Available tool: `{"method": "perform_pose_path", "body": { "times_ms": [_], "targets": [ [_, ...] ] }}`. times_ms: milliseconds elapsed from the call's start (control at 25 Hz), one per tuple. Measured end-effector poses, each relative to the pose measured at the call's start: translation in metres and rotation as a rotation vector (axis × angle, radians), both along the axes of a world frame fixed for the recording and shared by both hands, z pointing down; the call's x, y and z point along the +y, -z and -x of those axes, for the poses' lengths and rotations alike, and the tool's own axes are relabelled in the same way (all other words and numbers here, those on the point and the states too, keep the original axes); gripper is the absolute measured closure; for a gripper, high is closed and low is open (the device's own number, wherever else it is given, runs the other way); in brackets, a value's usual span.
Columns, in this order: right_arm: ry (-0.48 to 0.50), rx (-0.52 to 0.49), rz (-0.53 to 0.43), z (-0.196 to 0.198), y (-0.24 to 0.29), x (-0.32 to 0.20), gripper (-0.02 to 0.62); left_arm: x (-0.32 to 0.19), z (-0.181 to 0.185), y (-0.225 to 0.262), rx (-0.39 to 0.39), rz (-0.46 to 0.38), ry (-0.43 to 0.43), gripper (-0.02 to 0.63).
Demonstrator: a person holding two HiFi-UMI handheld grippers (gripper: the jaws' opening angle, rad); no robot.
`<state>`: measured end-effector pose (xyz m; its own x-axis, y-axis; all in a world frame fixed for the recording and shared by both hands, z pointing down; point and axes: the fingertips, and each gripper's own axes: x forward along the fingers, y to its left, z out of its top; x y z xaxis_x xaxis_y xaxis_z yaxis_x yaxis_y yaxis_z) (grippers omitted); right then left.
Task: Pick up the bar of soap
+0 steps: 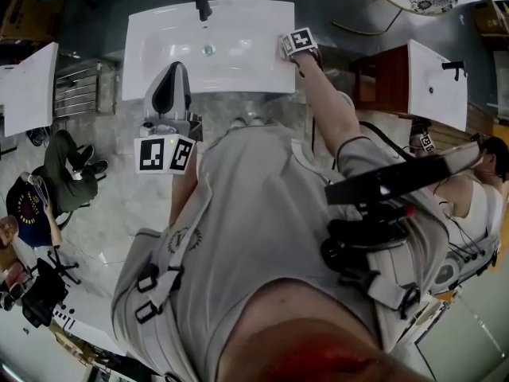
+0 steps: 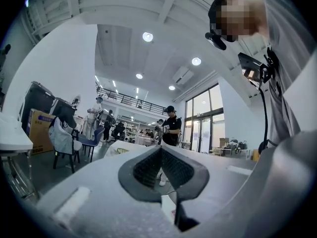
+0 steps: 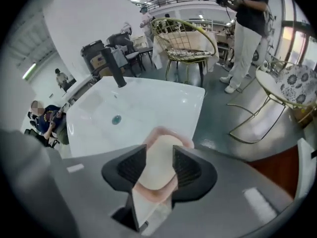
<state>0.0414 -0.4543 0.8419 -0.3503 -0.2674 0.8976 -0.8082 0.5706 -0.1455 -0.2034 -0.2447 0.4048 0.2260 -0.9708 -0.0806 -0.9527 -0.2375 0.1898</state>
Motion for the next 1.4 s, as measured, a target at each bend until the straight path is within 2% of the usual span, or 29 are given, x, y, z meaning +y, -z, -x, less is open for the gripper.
{"method": "perform_pose_path", "body": {
  "times_ms": [80,160,320,400,520,640,800,880,1000,1080,1240,1320,1400],
  "targets": [
    [0.0,0.029,0.008,-0.003,0.001,0.0,0.416,-0.001,-0.004,0.0,-0.003,0.003,-0.01,0.612],
    [0.012,0.073,0.014,-0.005,-0.003,-0.001,0.355,-0.002,-0.007,-0.001,-0.003,0.009,-0.011,0.612],
    [0.077,0.238,-0.022,-0.009,-0.005,-0.01,0.339,0.002,-0.011,-0.003,-0.003,0.019,-0.006,0.612],
    [0.114,0.269,-0.035,-0.006,-0.003,-0.012,0.325,0.004,-0.011,-0.002,-0.004,0.019,0.003,0.612],
    [0.135,0.214,-0.042,0.004,-0.008,-0.015,0.333,0.006,-0.007,-0.001,0.0,0.019,0.025,0.612],
    [0.085,0.172,0.031,0.002,-0.018,-0.007,0.348,0.005,-0.004,-0.004,0.004,0.024,0.04,0.612],
    [0.124,0.186,0.076,0.005,-0.022,-0.007,0.349,0.005,-0.006,-0.007,0.007,0.026,0.047,0.612],
    [0.097,0.16,0.1,0.005,-0.021,-0.009,0.358,0.006,-0.007,-0.005,0.008,0.022,0.048,0.611],
    [0.03,0.054,0.11,0.009,-0.008,-0.014,0.466,0.007,-0.004,-0.003,0.005,0.014,0.055,0.612],
    [0.042,0.03,0.115,0.011,-0.002,-0.017,0.479,0.006,-0.002,-0.003,0.007,0.012,0.059,0.612],
    [0.134,0.107,0.109,0.011,-0.004,-0.008,0.464,0.007,-0.005,-0.005,0.008,0.014,0.049,0.612],
    [0.185,0.181,0.059,0.01,-0.007,-0.009,0.436,0.008,-0.007,-0.005,0.006,0.02,0.042,0.612],
    [0.212,0.205,0.02,0.012,-0.012,-0.012,0.431,0.009,-0.009,-0.006,0.003,0.025,0.036,0.612]
  ]
}}
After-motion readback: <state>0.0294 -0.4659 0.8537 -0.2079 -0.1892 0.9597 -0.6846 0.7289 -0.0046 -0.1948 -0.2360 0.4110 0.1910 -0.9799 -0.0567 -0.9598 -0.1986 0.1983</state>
